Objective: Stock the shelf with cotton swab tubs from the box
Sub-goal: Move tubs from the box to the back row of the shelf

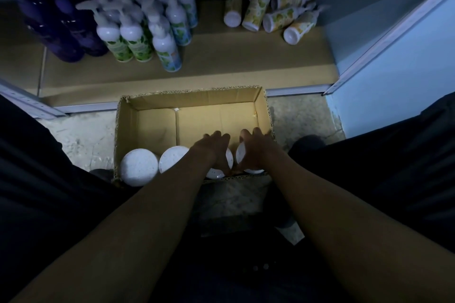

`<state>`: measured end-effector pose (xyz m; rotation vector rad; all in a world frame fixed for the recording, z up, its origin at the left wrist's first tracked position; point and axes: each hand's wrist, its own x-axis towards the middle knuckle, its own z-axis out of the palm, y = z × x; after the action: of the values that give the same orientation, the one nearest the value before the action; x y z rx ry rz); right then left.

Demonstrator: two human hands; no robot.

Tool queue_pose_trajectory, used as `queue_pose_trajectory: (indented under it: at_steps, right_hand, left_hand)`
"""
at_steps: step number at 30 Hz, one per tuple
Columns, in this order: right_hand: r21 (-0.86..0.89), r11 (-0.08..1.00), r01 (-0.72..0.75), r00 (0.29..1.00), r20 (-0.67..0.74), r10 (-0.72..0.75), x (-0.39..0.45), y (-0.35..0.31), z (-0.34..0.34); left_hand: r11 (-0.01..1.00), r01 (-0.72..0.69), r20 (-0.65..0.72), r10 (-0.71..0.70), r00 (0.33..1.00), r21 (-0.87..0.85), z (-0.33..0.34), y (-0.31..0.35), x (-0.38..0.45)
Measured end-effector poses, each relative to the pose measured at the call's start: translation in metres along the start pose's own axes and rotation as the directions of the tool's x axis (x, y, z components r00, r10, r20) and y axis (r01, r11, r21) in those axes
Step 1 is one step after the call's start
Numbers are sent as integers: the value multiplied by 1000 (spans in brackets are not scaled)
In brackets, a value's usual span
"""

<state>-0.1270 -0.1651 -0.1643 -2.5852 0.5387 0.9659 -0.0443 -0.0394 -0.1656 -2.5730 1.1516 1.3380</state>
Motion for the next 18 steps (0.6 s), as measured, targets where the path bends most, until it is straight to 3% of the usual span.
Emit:
queue_pose_trajectory:
  at_steps: [9,18]
  right_hand:
    - [53,998,46,997,-56,-43,-1,0,-12]
    - [147,983,113,986,-136,-93,-23,-6,-72]
  left_hand:
    - [999,33,-36,-34,999,-28,-7,-2,-2]
    - [1000,31,-113,-31,993,-3,-74,-4,-35]
